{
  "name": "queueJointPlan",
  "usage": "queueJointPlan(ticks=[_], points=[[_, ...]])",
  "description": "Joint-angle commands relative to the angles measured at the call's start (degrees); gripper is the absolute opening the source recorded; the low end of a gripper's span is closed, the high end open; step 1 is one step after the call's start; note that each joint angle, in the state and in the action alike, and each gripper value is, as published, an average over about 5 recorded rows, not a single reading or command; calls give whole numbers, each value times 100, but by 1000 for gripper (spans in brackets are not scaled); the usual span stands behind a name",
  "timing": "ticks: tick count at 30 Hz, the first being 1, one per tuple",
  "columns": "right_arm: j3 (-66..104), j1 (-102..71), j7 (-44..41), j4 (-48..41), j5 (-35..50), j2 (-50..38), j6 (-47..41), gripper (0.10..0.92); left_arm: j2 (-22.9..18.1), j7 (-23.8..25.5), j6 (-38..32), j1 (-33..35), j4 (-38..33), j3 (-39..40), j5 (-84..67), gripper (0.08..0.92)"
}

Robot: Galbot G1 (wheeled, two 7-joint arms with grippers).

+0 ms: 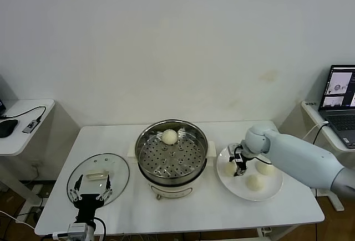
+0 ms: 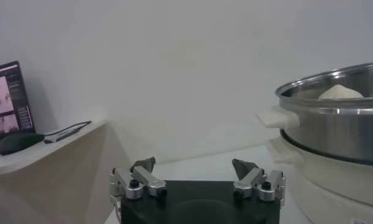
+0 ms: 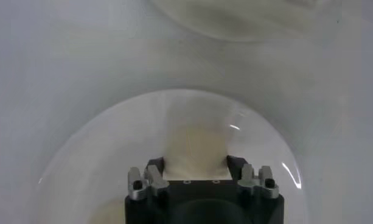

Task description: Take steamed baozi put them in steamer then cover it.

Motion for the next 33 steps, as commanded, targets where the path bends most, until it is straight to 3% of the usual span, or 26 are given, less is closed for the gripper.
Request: queueJointPlan(ticks=[1,11,17,22,33], points=[[-153,915,-224,587,472,-665,-119,611,10,-4,43,-23,-56,16,-3,823],[-1286,3344,-197,1418,1882,-799,-626,602,37,5,126,-49,-109,83,-14,823],[-1735,4127,86,1659,2855,-7,-1088,610,81,18,101,22,-203,66,-38,823],[-1729,3943,457,1371,3410,966,-1431,613,65,22,98,34,-197,47,-78,823],[-1530,3114,898,480,3746,2634,-1881,619,-4,25,90,40,-208,-1,-73,823]])
